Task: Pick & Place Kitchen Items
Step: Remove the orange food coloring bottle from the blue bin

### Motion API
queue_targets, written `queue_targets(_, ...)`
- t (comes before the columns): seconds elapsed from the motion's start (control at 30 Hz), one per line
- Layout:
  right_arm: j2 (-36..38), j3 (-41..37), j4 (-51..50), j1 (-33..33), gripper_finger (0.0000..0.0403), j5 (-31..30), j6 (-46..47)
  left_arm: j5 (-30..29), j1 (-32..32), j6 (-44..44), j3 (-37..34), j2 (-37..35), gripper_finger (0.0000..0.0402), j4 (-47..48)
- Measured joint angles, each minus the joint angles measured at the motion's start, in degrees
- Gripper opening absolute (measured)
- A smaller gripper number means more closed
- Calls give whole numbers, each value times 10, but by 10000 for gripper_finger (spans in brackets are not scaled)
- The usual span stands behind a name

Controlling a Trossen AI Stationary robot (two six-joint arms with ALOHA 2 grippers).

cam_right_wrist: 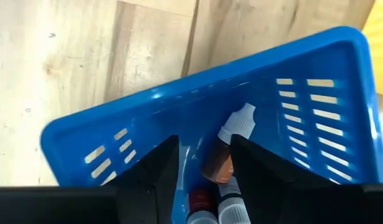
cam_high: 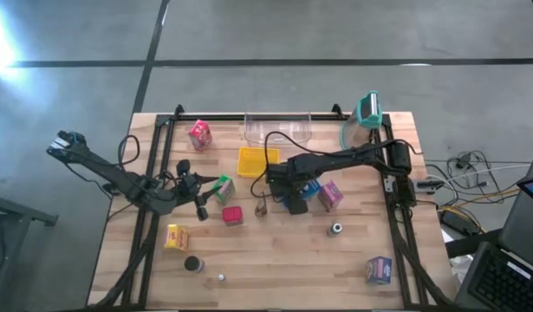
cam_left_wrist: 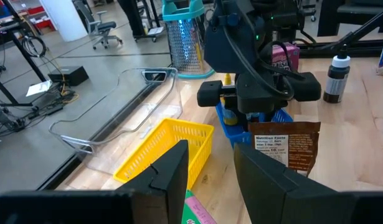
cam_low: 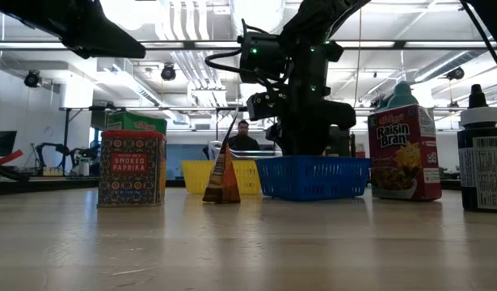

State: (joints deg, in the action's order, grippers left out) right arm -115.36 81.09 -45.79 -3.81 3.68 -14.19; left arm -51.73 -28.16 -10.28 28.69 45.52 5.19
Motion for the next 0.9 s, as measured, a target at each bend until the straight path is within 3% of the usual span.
queue_targets(0.33, -3, -16, 15, -10, 150, -2, 2, 0, 0, 0, 0, 0, 136, 0)
queue_targets(0.9, -1, -22, 25, -11, 74, -7, -9, 0, 0, 0, 0, 0, 136, 0)
